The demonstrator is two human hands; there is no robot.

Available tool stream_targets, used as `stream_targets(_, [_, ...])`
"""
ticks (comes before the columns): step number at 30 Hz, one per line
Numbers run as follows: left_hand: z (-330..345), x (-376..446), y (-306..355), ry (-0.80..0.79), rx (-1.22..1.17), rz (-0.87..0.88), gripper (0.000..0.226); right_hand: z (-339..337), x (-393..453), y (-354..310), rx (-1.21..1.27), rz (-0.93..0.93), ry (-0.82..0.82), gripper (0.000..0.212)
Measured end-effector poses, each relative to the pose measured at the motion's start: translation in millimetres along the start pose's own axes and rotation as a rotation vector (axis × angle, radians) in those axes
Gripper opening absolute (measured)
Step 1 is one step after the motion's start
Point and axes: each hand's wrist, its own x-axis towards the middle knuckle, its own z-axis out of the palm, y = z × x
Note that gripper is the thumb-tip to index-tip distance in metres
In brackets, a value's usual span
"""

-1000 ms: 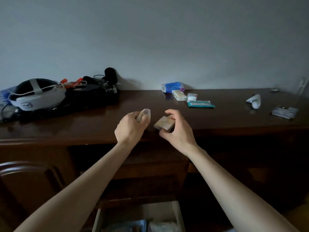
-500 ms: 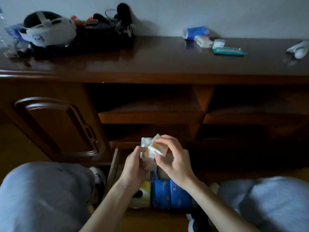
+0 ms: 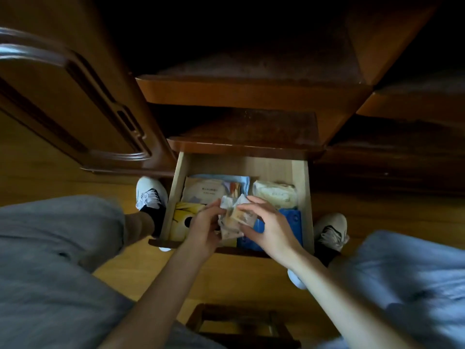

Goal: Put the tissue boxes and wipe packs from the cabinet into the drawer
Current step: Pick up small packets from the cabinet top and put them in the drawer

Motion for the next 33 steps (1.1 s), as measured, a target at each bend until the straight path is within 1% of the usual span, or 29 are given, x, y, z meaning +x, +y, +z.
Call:
stream_targets(3, [-3.5, 4.1, 0.8, -0.015, 0.007, -0.020, 0.022, 0.3, 7.6, -1.4, -0.006, -0.005, -0.021, 0.052])
stream_targets(4, [-3.7, 5.5, -0.2, -0.003, 0.017, -0.012, 0.022, -0.5, 10.3, -2.6, -0.005, -0.006, -0.034, 0.052])
stream_targets(7, [-4.6, 11.8, -3.5, 0.050, 0.056, 0.054, 0.023, 0.3, 15.7, -4.6, -0.023, -0.031, -0.098, 0.050])
stream_targets(9, [-4.7, 12.4, -2.7, 0.021, 0.093, 0.078, 0.024, 2.1, 14.1, -6.8, -0.019, -0.027, -0.143, 0.048])
stream_targets(12, [-3.0, 12.6, -3.5, 0.006, 0.123, 0.059, 0.025, 5.9, 10.2, -6.3, 0.054, 0.060, -0.196, 0.054])
stream_targets(14, [0.0, 10.8, -6.7, 0.007, 0.108, 0.014, 0.036, 6.2, 7.9, -2.6, 0.071, 0.099, -0.162, 0.061])
stream_targets(16, [3.2, 7.7, -10.5, -0.063, 0.083, -0.016, 0.050, 4.4, 7.0, -0.7, 0.078, 0.113, -0.118, 0.060])
stream_targets(17, [4.5, 5.4, -12.1, -0.119, 0.062, -0.024, 0.051, 3.7, 6.7, -0.3, 0.082, 0.098, -0.096, 0.057])
stream_targets(19, [7.3, 1.2, -15.8, -0.219, -0.027, -0.062, 0.045, 2.7, 6.5, -1.3, 0.082, 0.055, -0.054, 0.053])
stream_targets(21, [11.6, -3.4, -20.4, -0.300, -0.127, -0.127, 0.044, 2.9, 6.1, -5.4, 0.064, 0.020, -0.025, 0.053])
stream_targets(23, [15.8, -6.5, -25.5, -0.359, -0.162, -0.176, 0.048, 4.6, 4.1, -7.9, -0.006, -0.011, -0.016, 0.061])
stream_targets(25, [18.0, -9.3, -27.5, -0.403, -0.184, -0.214, 0.054, 4.8, 1.2, -8.0, -0.112, -0.023, -0.020, 0.077])
stream_targets(28, [19.3, -9.9, -21.9, -0.452, -0.132, -0.215, 0.062, 0.1, -0.6, -6.1, -0.209, -0.016, -0.010, 0.094])
stream_targets(30, [19.4, -6.9, -16.9, -0.440, -0.047, -0.194, 0.063, -4.4, -0.9, -5.5, -0.210, -0.009, -0.038, 0.099])
stream_targets(33, [17.7, -6.9, -10.3, -0.430, -0.013, -0.190, 0.059, -8.5, -1.3, -8.5, -0.142, -0.044, -0.094, 0.109])
